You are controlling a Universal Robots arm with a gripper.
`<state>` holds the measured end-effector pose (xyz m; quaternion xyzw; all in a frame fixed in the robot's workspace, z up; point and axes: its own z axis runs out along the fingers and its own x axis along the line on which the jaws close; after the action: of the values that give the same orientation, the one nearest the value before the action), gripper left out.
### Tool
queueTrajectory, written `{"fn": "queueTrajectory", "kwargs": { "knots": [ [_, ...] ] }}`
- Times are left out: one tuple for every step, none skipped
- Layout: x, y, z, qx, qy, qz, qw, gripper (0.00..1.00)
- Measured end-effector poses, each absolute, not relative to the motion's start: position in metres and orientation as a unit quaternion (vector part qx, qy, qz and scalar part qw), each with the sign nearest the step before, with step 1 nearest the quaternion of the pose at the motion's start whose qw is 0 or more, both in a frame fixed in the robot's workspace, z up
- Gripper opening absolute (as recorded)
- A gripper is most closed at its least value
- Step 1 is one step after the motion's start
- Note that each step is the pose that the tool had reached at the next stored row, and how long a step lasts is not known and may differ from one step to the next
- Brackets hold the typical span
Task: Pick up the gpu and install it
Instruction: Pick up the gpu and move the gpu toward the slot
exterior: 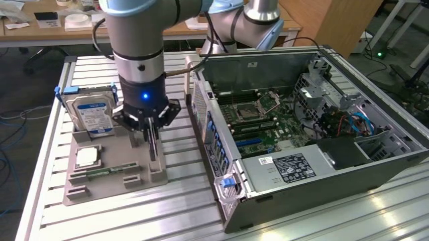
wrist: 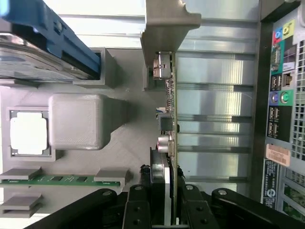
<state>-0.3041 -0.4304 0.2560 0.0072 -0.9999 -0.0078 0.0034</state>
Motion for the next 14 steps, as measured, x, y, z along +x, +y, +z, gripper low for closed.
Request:
{"fn": "queueTrajectory", "kwargs": {
  "knots": [
    [-0.304,-0.43,0.261,0.007,-1.0,-0.008,0.003,0.28],
    [-0.304,-0.43,0.265,0.007,-1.0,-0.008,0.003,0.28],
    [-0.304,-0.43,0.27,0.007,-1.0,-0.008,0.003,0.28],
    [-0.304,-0.43,0.274,0.007,-1.0,-0.008,0.003,0.28],
    [-0.304,-0.43,0.279,0.007,-1.0,-0.008,0.003,0.28],
    [-0.304,-0.43,0.283,0.007,-1.0,-0.008,0.003,0.28],
    [-0.304,-0.43,0.288,0.007,-1.0,-0.008,0.003,0.28],
    [-0.304,-0.43,0.292,0.007,-1.0,-0.008,0.003,0.28],
    [-0.304,-0.43,0.297,0.007,-1.0,-0.008,0.003,0.28],
    [-0.304,-0.43,0.301,0.007,-1.0,-0.008,0.003,0.28],
    [-0.304,-0.43,0.306,0.007,-1.0,-0.008,0.003,0.28],
    [-0.304,-0.43,0.311,0.007,-1.0,-0.008,0.003,0.28],
    [-0.304,-0.43,0.315,0.007,-1.0,-0.008,0.003,0.28],
    [-0.304,-0.43,0.32,0.007,-1.0,-0.008,0.003,0.28]
  ]
}}
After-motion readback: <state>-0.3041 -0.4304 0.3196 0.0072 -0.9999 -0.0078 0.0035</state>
